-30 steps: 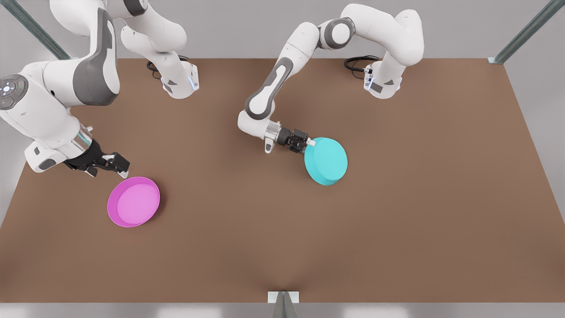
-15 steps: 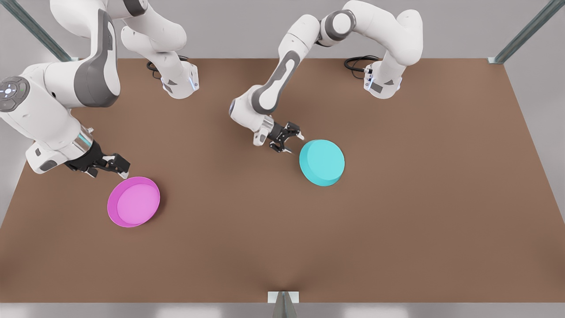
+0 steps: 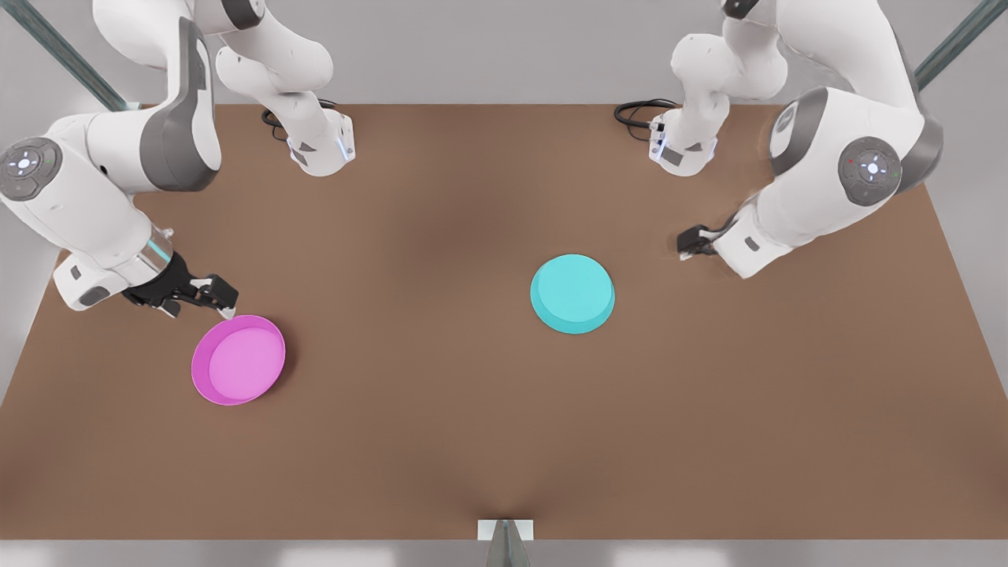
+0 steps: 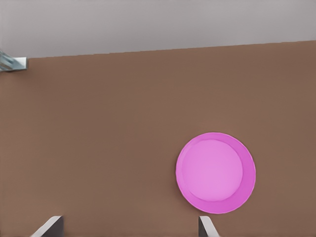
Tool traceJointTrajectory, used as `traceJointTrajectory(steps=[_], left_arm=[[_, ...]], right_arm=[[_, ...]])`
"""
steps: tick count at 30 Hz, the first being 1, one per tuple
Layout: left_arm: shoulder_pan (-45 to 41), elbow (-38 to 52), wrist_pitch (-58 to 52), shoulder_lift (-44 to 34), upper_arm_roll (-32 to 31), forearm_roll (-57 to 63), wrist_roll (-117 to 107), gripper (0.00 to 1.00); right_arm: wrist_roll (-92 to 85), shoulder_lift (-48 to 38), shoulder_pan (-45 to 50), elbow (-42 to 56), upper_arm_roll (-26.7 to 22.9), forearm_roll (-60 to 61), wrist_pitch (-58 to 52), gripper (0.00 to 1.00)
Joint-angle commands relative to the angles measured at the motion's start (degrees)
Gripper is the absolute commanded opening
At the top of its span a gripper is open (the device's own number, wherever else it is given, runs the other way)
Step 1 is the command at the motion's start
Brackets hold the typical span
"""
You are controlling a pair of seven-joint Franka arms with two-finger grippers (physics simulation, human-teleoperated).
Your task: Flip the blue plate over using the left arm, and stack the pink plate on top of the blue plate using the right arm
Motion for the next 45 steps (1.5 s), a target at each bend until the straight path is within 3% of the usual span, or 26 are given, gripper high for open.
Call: traceJointTrajectory(steps=[1,5,7,11,17,20,24,37,39,40,45], left_arm=[[0.15,-0.12,0.12,-0.08,-0.68,6.89,0.55,1.0],[3.76,-1.0,2.06,0.01,-1.65,6.89,3.72,1.0],[4.46,-0.65,2.15,0.1,-1.65,6.45,3.55,1.0],[4.29,0.32,1.36,0.89,-1.48,6.28,3.28,1.0],[3.58,0.4,0.65,1.51,-1.92,6.54,2.85,1.0],[3.67,0.67,0.3,1.33,-1.92,6.63,3.02,1.0],[4.37,0.84,-2.69,1.15,-1.83,6.54,3.11,1.0],[4.55,1.37,-2.95,1.33,-1.22,7.16,3.2,1.0],[4.99,1.46,-2.86,1.33,-1.13,7.16,3.02,1.0],[5.08,1.63,-2.51,1.33,-0.95,7.16,3.02,1.0],[5.43,2.08,-2.42,1.51,-0.34,7.16,3.11,1.0]], right_arm=[[0.02,0.0,-0.04,-0.02,0.02,-0.05,0.02,1.0],[0.02,0.0,-0.04,-0.2,0.02,0.04,0.02,1.0],[-0.42,-0.17,-0.92,-4.94,0.02,-0.14,0.63,1.0],[-7.27,1.67,-6.72,-16.72,0.02,-0.31,13.9,1.0],[-19.75,13.54,-14.63,-16.19,0.54,1.27,26.29,1.0],[-22.29,16.17,-15.33,-16.81,0.81,7.06,26.56,1.0],[-38.12,22.94,-21.05,-15.41,0.81,14.89,31.66,1.0],[-48.93,27.6,-25.09,-16.72,-0.25,21.84,31.74,1.0],[-48.58,27.86,-24.83,-16.72,-0.25,21.92,31.83,0.71],[-48.58,27.86,-25.0,-16.72,-0.33,21.92,31.66,0.65],[-48.93,28.92,-25.18,-16.81,-1.48,21.92,31.39,0.65]])
